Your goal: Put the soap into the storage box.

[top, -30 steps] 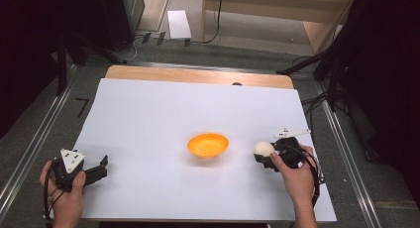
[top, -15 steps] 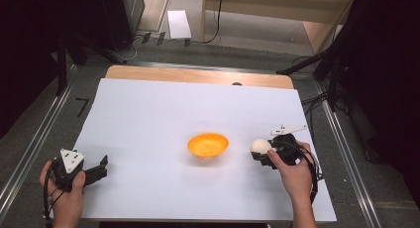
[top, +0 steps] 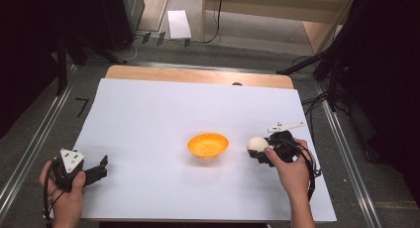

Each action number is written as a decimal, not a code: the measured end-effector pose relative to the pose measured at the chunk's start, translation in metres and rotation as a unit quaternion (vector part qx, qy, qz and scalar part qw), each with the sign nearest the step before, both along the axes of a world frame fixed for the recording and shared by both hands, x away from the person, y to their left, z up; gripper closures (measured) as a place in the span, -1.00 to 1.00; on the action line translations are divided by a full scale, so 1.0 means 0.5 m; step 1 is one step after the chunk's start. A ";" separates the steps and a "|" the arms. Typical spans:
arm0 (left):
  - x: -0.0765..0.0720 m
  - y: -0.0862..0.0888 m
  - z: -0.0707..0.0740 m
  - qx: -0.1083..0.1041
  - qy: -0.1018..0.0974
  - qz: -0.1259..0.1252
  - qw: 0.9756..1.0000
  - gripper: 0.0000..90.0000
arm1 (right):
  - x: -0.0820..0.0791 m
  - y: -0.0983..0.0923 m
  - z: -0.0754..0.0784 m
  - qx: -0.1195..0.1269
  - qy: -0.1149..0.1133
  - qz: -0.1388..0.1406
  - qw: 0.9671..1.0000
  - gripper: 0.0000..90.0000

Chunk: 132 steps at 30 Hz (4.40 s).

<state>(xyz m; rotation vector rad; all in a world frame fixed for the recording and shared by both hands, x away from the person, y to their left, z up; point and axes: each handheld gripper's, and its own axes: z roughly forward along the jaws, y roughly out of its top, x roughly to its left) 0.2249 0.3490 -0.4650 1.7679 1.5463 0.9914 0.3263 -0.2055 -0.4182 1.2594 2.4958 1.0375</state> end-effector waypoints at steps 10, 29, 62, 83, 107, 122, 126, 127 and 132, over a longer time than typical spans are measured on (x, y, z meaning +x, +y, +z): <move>0.000 0.000 0.000 0.000 0.000 0.000 1.000 -0.81 | 0.004 0.011 0.004 0.003 0.000 0.007 1.000 -0.48; 0.000 0.000 0.000 -0.001 0.000 0.000 1.000 -0.81 | 0.015 0.051 0.022 0.016 -0.006 0.022 1.000 -0.48; 0.000 0.000 0.000 -0.001 0.000 -0.001 1.000 -0.81 | 0.029 0.118 0.031 0.018 -0.005 0.052 0.998 -0.48; 0.000 -0.001 -0.001 0.001 0.000 -0.001 1.000 -0.81 | 0.036 0.148 0.038 0.019 -0.006 0.066 0.998 -0.48; 0.000 -0.001 0.000 0.001 0.000 -0.002 1.000 -0.81 | 0.044 0.190 0.048 0.015 -0.005 0.089 0.996 -0.48; 0.000 -0.001 0.000 0.002 0.001 -0.002 1.000 -0.81 | 0.045 0.218 0.044 0.009 -0.004 0.102 0.995 -0.48; 0.000 -0.001 0.000 0.002 0.001 -0.002 1.000 -0.81 | 0.045 0.225 0.042 0.007 -0.002 0.104 0.995 -0.48; 0.000 -0.001 0.000 0.002 0.001 -0.002 1.000 -0.81 | 0.045 0.226 0.041 0.006 -0.003 0.105 0.994 -0.48; 0.000 -0.001 0.000 0.002 0.001 -0.002 1.000 -0.81 | 0.045 0.235 0.038 0.006 0.000 0.108 0.994 -0.48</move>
